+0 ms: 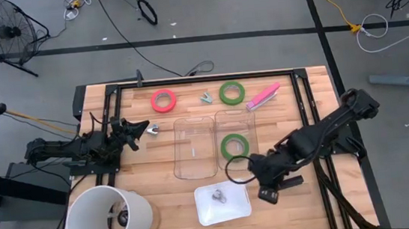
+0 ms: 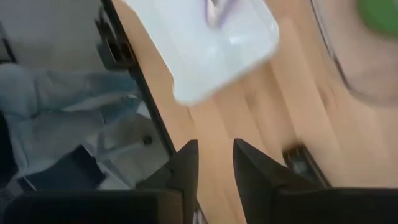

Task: Pick and place Stapler, Stapler remover, tape
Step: Put the black stapler into the left transparent bin

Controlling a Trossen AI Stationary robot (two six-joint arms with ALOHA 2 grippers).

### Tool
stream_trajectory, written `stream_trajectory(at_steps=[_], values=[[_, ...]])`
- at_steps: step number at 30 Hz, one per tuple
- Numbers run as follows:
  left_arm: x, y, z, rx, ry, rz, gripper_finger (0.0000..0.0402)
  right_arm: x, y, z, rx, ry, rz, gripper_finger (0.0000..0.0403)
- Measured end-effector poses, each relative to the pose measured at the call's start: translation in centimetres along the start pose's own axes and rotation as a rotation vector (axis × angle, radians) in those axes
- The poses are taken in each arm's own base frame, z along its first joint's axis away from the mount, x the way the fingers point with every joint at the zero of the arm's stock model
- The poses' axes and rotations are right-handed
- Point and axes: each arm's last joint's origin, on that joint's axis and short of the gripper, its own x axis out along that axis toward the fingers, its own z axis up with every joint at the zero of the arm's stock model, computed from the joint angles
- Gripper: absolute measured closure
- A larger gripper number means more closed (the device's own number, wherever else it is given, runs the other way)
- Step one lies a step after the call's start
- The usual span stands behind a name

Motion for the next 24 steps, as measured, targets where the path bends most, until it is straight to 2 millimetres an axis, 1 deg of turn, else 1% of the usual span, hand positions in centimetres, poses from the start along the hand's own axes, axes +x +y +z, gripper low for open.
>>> stream_trajectory(at_steps=[4,9,15,17,19,24], values=[[0.0,0.0,0.0,0.000,0.000,0.000,0.0388,-0.5,-0.6,-1.6,-0.007,0.087,-0.082,0.0274],[0.0,0.0,0.0,0.001,0.000,0.000,0.0388,-0.7,-1.3,-3.2,-0.071,0.171,-0.199,0.0224],[0.0,0.0,0.0,0.000,0.000,0.000,0.0388,-0.6,-1.2,-4.2,-0.195,0.149,-0.273,0.0160],[0.0,0.0,0.0,0.000,0.000,0.000,0.0388,-0.2,-1.3,-4.6,-0.222,0.144,-0.295,0.0143],[0.0,0.0,0.0,-0.001,0.000,0.000,0.0388,0.6,-1.6,-5.1,-0.229,0.165,-0.324,0.0130],[0.0,0.0,0.0,-0.003,0.000,0.000,0.0388,3.6,-3.0,-6.5,-0.239,0.248,-0.373,0.0117]])
